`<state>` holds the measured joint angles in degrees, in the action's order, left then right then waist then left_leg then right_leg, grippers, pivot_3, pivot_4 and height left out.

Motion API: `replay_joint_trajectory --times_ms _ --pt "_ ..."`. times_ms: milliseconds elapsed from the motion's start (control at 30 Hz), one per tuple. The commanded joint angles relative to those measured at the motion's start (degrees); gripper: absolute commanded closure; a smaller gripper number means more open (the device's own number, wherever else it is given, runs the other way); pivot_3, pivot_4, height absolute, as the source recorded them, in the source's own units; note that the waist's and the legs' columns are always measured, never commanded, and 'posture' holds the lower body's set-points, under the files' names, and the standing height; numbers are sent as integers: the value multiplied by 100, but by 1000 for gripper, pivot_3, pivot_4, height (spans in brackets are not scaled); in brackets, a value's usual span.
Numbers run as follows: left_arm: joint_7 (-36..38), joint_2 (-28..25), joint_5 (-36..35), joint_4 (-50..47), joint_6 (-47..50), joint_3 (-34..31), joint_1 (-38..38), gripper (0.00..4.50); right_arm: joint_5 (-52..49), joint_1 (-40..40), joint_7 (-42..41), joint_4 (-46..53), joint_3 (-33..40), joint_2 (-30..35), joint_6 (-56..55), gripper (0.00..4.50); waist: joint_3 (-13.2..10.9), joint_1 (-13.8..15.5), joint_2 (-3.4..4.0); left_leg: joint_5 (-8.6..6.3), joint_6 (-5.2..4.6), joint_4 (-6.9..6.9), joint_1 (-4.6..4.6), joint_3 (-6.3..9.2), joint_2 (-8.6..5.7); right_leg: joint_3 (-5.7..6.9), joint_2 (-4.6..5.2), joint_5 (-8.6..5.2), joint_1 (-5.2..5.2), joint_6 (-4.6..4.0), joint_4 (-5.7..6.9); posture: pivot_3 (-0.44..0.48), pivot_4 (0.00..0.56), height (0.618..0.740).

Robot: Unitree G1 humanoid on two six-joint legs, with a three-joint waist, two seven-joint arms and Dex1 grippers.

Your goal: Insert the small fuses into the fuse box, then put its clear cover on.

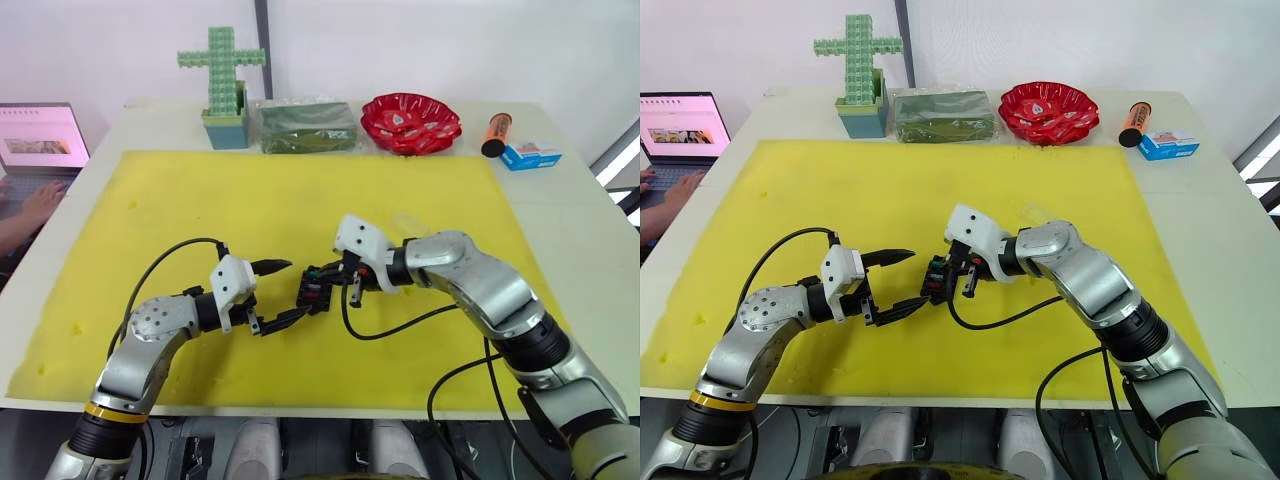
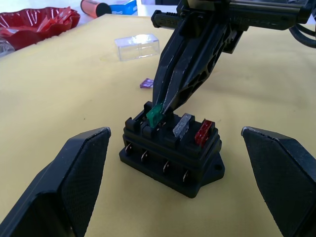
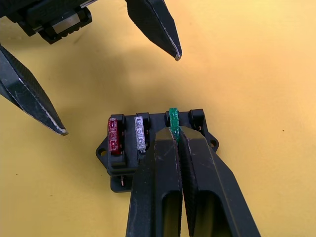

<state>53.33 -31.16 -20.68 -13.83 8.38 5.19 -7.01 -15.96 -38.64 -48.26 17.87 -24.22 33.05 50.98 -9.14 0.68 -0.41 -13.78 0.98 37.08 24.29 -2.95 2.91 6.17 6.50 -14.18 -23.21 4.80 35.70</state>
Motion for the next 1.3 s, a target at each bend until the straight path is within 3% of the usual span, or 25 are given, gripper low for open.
replay_joint_trajectory --times_ms 33,167,633,733,833,1300 --pt "-11 -41 -54 -163 -38 -132 -20 0 87 19 -4 -19 -14 9 -40 3997 0 1 0 0 0 0 0 0 0 0 0 0 0 0 0 0 150 740" --pt "-13 -42 -57 -158 -43 -134 -21 0 78 19 -56 2 17 22 -67 2812 0 1 0 0 0 0 0 0 0 0 0 0 0 0 1 0 150 740" --pt "-8 -19 -44 -111 -63 -112 -67 0 -424 -17 -229 197 694 -183 -177 2812 0 1 0 0 0 0 0 0 0 0 0 0 -1 0 5 0 150 740" --pt "1 -14 -41 -93 -69 -103 -88 0 -379 -15 -118 109 687 -222 -190 3405 0 2 0 0 0 0 0 0 0 0 0 0 -1 0 6 0 150 740" --pt "13 -14 -39 -69 -77 -102 -115 0 -313 23 -10 4 628 -262 -205 4460 0 1 0 0 0 0 0 0 0 0 0 0 -1 0 6 0 150 740" --pt "6 -2 -20 -69 -87 -83 -138 0 -142 174 74 -7 376 -229 -230 4488 0 0 0 0 0 0 0 0 0 0 0 0 -2 0 7 0 150 740"
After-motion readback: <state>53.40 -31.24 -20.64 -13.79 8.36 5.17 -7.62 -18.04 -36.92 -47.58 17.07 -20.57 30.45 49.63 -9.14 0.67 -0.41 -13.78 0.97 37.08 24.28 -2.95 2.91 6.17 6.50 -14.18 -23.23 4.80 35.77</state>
